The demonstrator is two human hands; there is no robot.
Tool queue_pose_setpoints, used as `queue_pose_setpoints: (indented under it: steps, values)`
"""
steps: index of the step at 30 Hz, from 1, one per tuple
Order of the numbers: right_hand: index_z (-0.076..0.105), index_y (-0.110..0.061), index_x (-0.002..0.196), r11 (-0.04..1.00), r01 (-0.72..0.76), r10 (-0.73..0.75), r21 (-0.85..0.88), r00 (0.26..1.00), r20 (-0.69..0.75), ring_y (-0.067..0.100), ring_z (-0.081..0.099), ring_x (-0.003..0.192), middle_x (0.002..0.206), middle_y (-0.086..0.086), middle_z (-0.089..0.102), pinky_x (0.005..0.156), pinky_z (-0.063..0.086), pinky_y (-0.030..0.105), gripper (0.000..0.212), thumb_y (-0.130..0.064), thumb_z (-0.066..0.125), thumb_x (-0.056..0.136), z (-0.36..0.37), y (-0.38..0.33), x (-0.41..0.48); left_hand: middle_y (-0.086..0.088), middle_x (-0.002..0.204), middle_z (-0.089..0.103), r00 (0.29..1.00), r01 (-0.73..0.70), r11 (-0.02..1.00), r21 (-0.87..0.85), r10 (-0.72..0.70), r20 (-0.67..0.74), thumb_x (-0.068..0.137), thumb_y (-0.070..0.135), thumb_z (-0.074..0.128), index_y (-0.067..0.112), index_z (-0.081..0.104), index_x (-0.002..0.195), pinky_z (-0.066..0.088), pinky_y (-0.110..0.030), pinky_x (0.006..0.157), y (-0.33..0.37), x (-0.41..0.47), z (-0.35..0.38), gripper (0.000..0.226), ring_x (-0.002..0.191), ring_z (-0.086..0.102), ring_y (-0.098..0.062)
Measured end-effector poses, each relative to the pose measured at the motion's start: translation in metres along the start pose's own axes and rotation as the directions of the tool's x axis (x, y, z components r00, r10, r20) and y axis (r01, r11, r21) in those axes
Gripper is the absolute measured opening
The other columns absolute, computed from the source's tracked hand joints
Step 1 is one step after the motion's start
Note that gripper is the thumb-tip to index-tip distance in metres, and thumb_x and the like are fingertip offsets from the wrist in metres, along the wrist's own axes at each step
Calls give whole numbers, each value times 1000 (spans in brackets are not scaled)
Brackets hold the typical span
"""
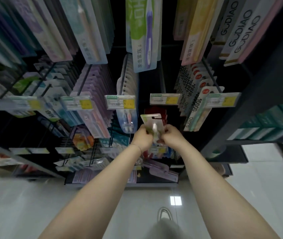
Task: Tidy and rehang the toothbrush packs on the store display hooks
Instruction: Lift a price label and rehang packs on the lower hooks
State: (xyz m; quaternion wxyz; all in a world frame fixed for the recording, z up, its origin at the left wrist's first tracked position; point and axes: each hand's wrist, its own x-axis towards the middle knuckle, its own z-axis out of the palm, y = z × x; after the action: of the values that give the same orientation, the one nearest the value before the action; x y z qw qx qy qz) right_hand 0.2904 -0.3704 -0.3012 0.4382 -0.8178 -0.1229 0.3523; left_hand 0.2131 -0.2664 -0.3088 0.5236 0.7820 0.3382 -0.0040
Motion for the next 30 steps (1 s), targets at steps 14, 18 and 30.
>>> queue_pose_setpoints:
  steps: [14,18,30]
  values:
    - [55,-23,83,944,311,-319,-114,945,-67,24,63,79,83,4,62,76,57,42,27,-6,75,76,-16,-47,-101,-5,104,68,967,-253,952,-173,245,-69,92,16,57,17,60,107,59,-44,79,29,-97,-47,15,89,69,-23]
    - [52,-22,87,917,386,-396,-98,909,-131,25,65,77,88,8,65,74,57,43,29,-9,76,76,-20,-76,-118,-7,101,67,937,-342,925,-167,323,-134,97,19,55,10,60,105,54,-18,62,53,-112,-72,13,82,68,-19]
    - [53,-16,93,780,620,-621,-87,748,-232,24,67,83,87,0,67,74,55,39,23,-24,72,83,-34,-144,-139,-7,92,69,858,-488,852,-190,428,-283,95,24,58,21,58,85,56,-46,83,116,-120,-120,10,88,68,-22]
